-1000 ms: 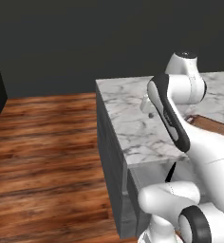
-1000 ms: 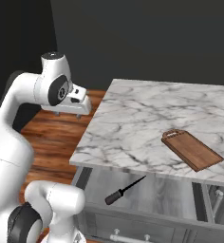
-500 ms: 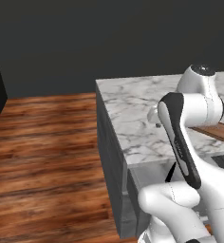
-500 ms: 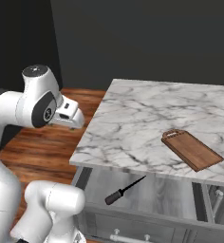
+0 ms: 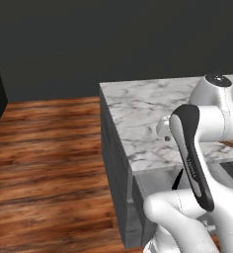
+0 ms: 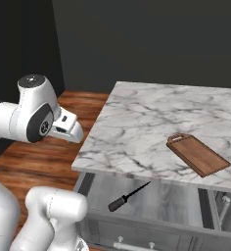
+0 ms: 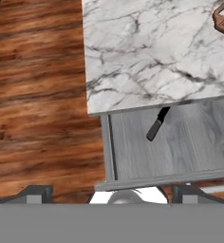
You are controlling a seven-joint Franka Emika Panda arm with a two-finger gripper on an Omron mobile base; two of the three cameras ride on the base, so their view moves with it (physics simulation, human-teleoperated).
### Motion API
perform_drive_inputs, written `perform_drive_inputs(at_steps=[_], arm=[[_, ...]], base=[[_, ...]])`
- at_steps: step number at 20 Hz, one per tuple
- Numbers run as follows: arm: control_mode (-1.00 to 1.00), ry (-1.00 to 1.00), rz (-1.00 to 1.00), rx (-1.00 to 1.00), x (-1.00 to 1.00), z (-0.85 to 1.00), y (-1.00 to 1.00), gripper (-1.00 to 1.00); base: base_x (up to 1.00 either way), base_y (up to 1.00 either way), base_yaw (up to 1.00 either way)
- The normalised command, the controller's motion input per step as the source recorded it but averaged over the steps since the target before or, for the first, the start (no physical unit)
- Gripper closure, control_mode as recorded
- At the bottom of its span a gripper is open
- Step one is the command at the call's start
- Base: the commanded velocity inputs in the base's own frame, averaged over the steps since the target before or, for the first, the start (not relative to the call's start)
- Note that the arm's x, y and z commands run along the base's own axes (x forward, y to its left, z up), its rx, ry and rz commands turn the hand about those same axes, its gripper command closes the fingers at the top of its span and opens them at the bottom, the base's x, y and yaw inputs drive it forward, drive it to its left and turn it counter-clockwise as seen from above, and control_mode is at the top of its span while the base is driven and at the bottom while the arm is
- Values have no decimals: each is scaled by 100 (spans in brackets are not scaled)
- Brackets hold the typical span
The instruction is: Pick up the knife from the drawer and place it on the cutting board. Then place the meat from the plate to the cutting board.
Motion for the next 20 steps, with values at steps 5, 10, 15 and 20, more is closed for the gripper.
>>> perform_drive_inputs(at_steps=[5,10,15,20], arm=[[100,1,0,1,-6,0,0,-100],[100,0,0,0,0,0,0,-100],[100,0,0,0,0,0,0,-100],[100,0,0,0,0,0,0,-100]], base=[[-28,5,0],[-36,54,-19],[-14,83,-55],[-18,62,-62]])
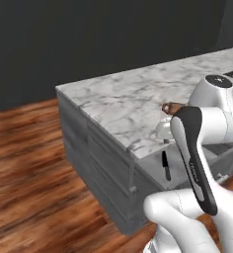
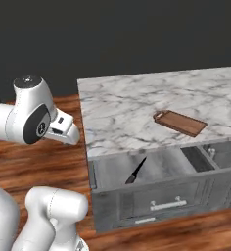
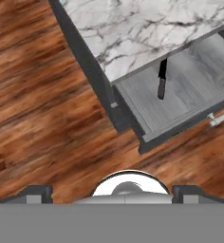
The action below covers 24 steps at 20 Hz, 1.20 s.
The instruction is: Pick up the knife from the drawer and place it on the cutting board. Then place the meat from the plate to the cutting board.
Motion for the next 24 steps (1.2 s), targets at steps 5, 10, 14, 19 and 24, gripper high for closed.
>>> perform_drive_inputs(at_steps=[5,10,14,19,24], arm=[[100,0,0,0,0,0,0,-100],[100,0,0,0,0,0,0,-100],[100,0,0,0,0,0,0,-100],[100,0,0,0,0,0,0,-100],[100,0,0,0,0,0,0,-100]], base=[[-29,49,-65],[-21,42,-61],[-5,69,-58],[0,69,-51],[4,67,-40]])
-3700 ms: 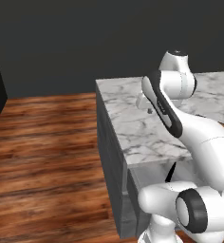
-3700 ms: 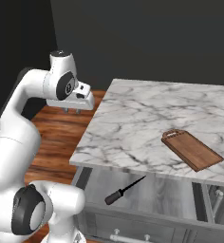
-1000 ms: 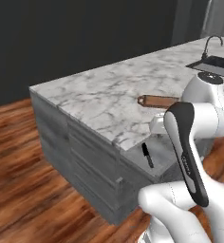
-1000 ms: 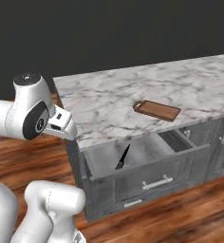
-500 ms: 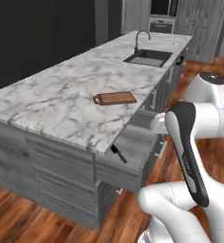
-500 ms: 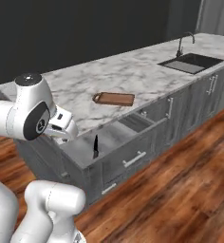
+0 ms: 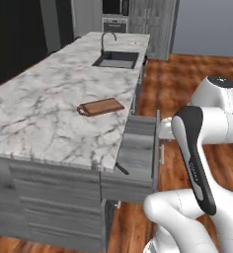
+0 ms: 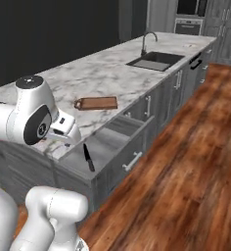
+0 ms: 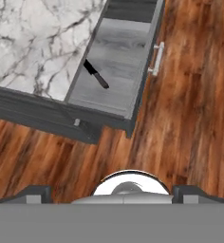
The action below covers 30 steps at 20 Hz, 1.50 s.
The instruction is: Pick up the knife from the drawer and place it on the cutting board. Then place the meat from the plate to the cutting board.
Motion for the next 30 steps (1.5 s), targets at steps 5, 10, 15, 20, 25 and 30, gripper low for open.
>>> perform_drive_inputs(at_steps=[5,10,15,20,25,30], arm=[[100,0,0,0,0,0,0,-100],[100,0,0,0,0,0,0,-100],[100,0,0,0,0,0,0,-100],[100,0,0,0,0,0,0,-100],[100,0,0,0,0,0,0,-100],[100,0,0,0,0,0,0,-100]], base=[[37,36,-23],[32,36,-23],[0,45,-40],[0,20,-38],[0,14,-20],[9,0,-1]])
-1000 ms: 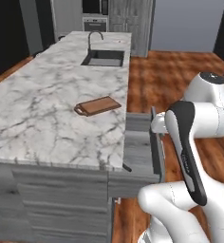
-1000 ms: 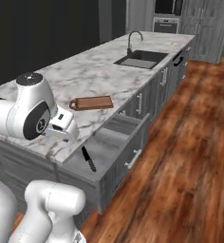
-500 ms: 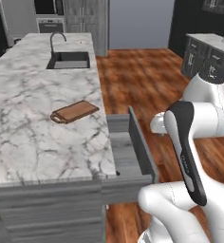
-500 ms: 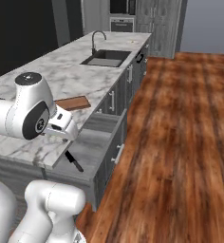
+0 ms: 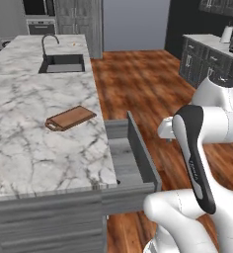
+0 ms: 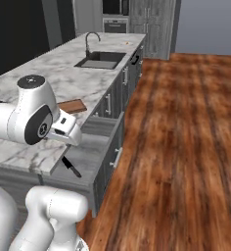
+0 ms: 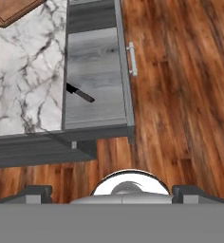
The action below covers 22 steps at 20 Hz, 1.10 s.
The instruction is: Pick up the knife from the drawer and place it on the cutting board. Then place the meat from the plate to the cutting board.
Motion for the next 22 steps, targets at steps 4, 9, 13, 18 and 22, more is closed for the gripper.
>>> perform_drive_inputs(at_steps=[4,9,13,18,22], arm=[[100,0,0,0,0,0,0,-100],[100,0,0,0,0,0,0,-100],[100,0,0,0,0,0,0,-100],[-100,7,-3,0,22,-43,-1,-100],[-100,10,0,0,24,-62,-1,-100]], base=[[21,0,0],[33,0,-2],[32,0,-12],[6,0,-2],[0,0,0]])
